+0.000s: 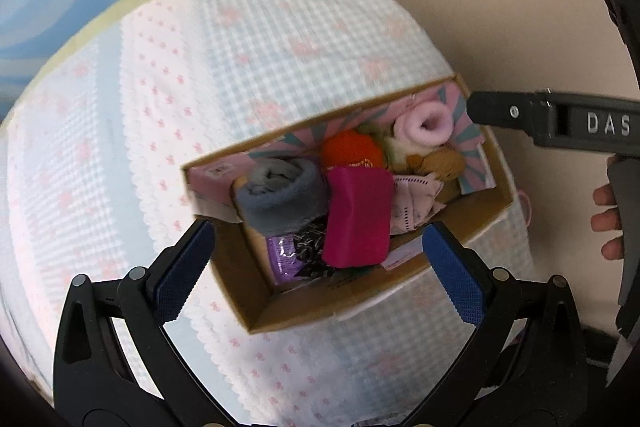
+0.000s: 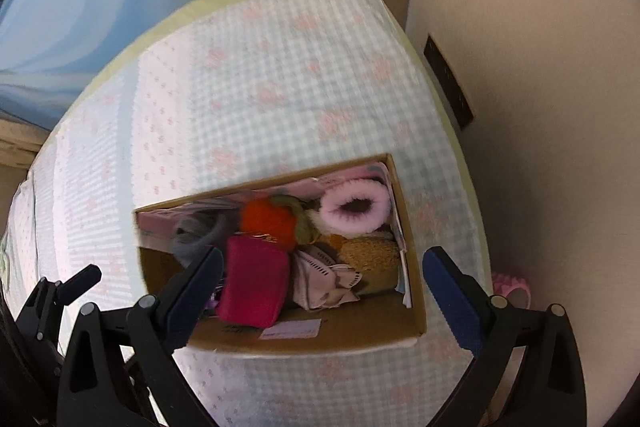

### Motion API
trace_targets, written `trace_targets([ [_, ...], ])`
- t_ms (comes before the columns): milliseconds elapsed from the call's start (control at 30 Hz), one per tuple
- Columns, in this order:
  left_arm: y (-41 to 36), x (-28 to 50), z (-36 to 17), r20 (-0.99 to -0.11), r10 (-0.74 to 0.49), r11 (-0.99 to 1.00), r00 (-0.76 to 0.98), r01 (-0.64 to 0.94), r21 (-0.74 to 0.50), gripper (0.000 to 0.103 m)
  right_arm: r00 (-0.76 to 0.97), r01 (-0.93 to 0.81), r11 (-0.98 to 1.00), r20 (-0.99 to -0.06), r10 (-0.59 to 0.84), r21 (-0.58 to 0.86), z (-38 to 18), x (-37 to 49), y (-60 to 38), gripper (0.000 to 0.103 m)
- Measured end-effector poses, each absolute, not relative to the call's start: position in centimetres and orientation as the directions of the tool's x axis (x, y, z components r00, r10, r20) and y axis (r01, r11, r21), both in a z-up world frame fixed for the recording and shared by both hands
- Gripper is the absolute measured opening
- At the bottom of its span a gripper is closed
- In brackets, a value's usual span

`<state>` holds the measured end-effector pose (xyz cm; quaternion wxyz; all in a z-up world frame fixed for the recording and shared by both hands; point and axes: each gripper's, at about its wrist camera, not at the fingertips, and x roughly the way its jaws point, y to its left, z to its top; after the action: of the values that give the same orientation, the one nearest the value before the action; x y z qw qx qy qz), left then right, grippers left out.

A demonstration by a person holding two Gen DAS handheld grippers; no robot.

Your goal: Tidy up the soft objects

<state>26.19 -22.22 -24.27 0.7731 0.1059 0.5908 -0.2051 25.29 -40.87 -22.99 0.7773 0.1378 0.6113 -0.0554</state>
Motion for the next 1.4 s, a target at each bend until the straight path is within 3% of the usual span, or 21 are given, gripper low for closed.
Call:
trace_targets([
  [333,-14.4,22.0,-12.2,-0.873,-0.215,0.947,0.439,0.311,-0.076,0.103,0.469,0.130,0.980,-0.880,0.071,0.149,-10.4,20.1,-34.1,0.100],
  [767,-3.7,10.6,0.8,-0.647,-0.183,0.982,0.740,0.165,-0.089,0.103,0.673,0.010,0.996,-0.737,0.058,0.087,0.4,9.1,-25.2,0.100],
  [1000,-2.1,4.9,2.8,-0.565,-0.140,0.989,0.813,0.140,-0.044,0.103,0.762,0.009,0.999,-0.647,0.014,0.033,2.4,3.7,-22.5,0.100],
  [1400,-1.3,1.3,3.6,-0.538,-0.136,0.990,0.832,0.137,-0.037,0.103,0.798,0.065,0.998,-0.602,-0.040,0.020,3.5,-0.1,-22.7,0.100],
])
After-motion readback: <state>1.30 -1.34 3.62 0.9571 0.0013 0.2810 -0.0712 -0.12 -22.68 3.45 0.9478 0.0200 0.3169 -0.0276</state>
